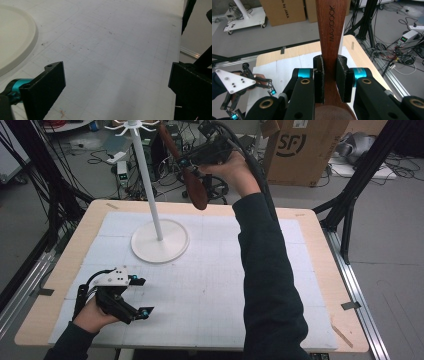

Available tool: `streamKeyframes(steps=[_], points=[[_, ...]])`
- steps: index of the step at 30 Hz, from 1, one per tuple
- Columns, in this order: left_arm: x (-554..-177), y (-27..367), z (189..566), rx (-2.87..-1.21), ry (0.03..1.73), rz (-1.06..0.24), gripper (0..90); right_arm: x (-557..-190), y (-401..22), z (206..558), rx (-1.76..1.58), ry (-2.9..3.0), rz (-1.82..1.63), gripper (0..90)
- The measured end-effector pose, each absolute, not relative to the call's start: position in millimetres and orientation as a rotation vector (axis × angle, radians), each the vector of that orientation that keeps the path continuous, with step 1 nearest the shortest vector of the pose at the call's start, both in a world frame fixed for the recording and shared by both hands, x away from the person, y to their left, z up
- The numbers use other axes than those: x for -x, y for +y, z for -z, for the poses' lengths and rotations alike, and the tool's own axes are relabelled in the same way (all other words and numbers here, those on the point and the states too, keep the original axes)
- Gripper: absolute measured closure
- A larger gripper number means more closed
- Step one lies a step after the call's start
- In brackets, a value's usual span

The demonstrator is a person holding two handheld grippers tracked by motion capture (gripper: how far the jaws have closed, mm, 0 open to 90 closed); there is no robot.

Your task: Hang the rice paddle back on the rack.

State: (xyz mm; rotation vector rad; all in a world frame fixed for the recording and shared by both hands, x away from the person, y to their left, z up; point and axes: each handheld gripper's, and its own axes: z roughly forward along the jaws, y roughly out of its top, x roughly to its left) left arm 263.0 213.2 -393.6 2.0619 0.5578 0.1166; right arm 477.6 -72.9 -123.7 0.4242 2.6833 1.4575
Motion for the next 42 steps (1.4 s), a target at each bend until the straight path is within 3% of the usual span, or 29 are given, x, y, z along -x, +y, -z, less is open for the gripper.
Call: streamKeyframes(steps=[42], points=[[-261.1,214.3,395.1,-2.069,0.551,-0.108,1.7,-491.6,-40.1,120.7,-0.458,2.704,-1.366,78.5]])
